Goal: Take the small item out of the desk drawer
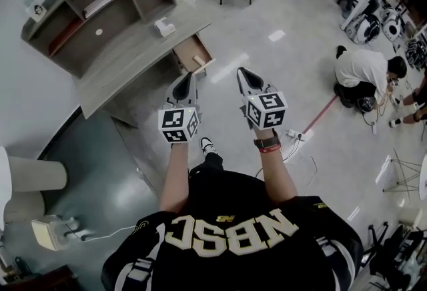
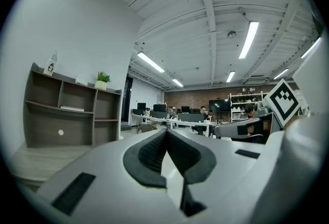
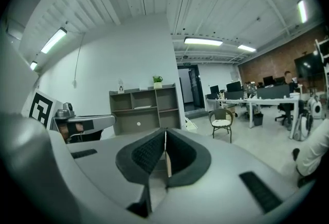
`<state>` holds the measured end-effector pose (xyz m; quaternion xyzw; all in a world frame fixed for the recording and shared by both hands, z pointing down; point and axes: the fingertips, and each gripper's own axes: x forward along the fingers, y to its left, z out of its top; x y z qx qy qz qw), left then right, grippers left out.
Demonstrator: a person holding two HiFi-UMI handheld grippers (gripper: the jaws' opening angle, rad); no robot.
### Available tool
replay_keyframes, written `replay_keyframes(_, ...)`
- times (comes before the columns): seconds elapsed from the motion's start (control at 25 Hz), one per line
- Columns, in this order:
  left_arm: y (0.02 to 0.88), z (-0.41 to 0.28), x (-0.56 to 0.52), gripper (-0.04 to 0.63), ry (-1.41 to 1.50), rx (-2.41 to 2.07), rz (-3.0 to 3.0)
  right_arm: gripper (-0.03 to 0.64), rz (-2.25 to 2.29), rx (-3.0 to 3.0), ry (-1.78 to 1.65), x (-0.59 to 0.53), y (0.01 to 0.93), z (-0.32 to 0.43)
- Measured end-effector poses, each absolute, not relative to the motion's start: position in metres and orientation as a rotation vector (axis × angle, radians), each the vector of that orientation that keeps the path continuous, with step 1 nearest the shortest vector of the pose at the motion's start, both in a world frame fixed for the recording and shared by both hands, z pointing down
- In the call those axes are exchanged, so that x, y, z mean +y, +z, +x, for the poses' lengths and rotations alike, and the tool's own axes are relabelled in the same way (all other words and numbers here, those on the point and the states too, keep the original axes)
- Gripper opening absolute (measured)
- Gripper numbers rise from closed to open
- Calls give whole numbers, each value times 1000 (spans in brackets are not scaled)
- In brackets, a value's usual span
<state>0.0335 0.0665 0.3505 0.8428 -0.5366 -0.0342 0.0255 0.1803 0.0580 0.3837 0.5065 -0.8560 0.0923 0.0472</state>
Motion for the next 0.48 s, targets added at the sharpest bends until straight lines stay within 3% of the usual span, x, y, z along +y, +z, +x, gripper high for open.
replay_keyframes(0.48, 361, -49, -72, 12, -146, -1716, 2518, 18, 1319, -2622, 269, -84, 396, 71)
